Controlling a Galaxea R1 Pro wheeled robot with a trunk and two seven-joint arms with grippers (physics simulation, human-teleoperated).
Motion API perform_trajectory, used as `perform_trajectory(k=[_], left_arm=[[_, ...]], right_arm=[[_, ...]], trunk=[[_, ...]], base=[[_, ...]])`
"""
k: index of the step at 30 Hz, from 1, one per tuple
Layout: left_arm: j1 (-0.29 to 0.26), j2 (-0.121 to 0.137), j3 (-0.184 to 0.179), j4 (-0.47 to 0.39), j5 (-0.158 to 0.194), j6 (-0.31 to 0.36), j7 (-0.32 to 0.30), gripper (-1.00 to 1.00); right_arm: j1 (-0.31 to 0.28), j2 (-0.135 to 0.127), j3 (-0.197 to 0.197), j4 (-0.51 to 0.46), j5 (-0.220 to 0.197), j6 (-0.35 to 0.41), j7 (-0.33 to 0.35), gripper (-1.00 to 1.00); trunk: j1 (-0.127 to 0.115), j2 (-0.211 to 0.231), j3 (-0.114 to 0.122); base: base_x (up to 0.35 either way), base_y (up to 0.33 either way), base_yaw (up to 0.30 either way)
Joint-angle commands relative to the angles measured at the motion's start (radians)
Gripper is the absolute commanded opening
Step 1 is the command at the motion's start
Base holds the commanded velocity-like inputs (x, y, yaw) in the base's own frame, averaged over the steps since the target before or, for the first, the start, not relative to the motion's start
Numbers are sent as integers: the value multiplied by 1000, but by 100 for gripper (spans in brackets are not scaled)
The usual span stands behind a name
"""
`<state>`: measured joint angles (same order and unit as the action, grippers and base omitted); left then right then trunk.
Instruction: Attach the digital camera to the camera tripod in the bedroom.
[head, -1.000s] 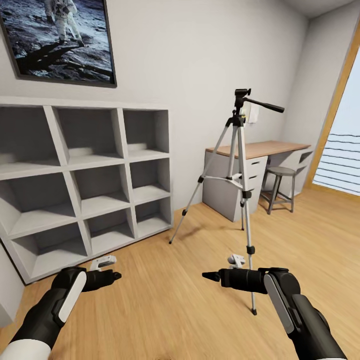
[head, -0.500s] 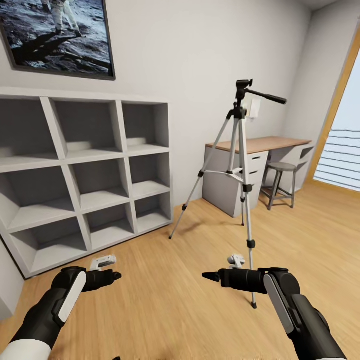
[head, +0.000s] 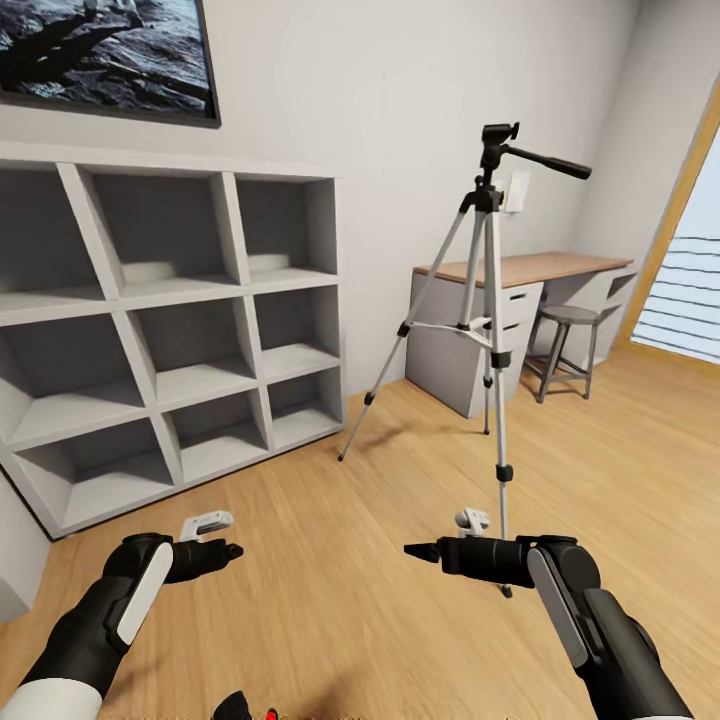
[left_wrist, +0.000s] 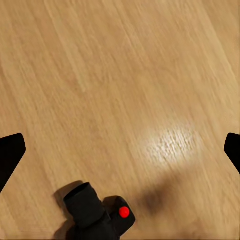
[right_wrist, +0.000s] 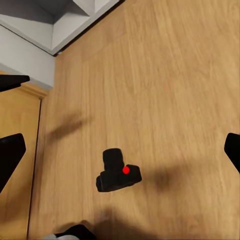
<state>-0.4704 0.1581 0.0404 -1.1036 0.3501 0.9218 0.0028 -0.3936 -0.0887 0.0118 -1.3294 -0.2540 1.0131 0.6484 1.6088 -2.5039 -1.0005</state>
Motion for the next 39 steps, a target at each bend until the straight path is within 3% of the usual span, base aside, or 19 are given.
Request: perform_trajectory(k=[1,39], left_arm=[[0,0,1,-1,3,5,0,100],[0,0,1,-1,3,5,0,100]], right_arm=[[-1,-1,1,-1,-1,4,2,100],[-1,-1,0,-1,-2,11,2,100]], trunk=[[0,-1,-5],[17,-10,-152]], base=[[0,0,0],[0,0,0]])
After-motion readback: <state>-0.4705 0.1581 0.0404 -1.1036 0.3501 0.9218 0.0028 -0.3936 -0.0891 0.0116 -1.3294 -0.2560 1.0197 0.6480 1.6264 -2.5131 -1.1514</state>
